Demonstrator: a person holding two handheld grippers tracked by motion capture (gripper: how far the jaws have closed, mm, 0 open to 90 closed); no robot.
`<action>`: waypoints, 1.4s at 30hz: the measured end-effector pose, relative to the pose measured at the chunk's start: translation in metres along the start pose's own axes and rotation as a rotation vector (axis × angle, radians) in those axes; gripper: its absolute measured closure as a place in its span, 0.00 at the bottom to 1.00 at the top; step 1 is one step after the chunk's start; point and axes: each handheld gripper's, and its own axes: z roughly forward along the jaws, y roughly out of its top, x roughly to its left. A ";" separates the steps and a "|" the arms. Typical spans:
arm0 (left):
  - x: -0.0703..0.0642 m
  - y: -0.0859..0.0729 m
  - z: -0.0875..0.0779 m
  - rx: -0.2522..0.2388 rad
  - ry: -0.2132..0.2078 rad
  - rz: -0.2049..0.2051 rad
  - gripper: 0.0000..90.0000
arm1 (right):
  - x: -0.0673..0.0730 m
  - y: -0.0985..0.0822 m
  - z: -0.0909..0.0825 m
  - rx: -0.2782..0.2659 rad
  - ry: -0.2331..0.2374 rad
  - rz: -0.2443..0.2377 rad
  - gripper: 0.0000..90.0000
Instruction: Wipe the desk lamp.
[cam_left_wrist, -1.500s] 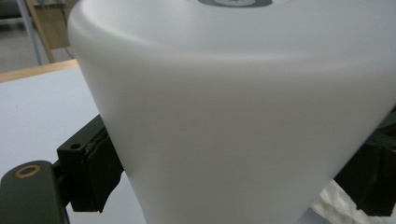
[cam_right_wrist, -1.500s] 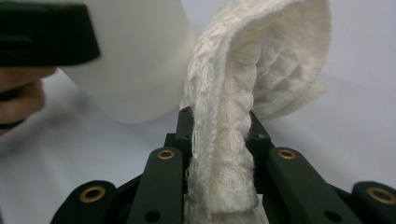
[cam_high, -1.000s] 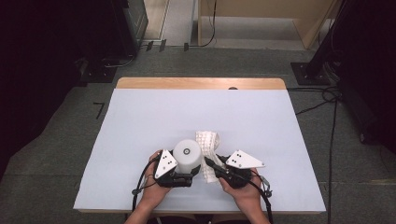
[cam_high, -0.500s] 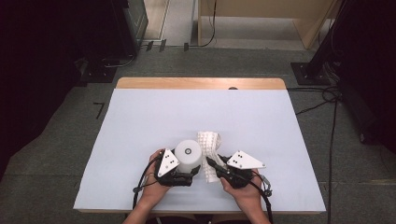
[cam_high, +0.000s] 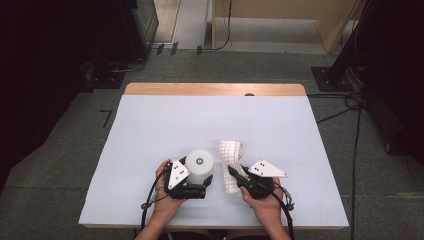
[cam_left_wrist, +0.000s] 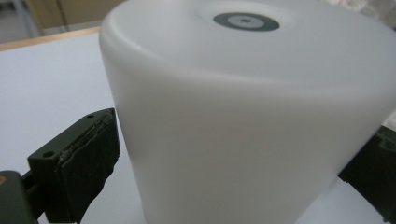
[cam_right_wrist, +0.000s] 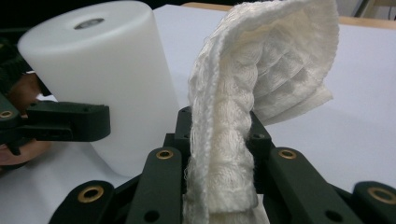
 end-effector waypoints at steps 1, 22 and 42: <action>-0.004 0.000 0.001 -0.001 0.034 -0.002 0.00 | -0.001 -0.001 0.002 0.006 -0.010 0.002 0.82; 0.007 0.011 -0.010 -0.045 -0.112 -0.002 0.09 | 0.016 -0.012 0.021 0.115 0.042 0.043 0.82; 0.009 0.011 -0.008 -0.015 -0.163 0.025 0.10 | 0.021 0.004 0.006 0.032 0.089 -0.079 0.82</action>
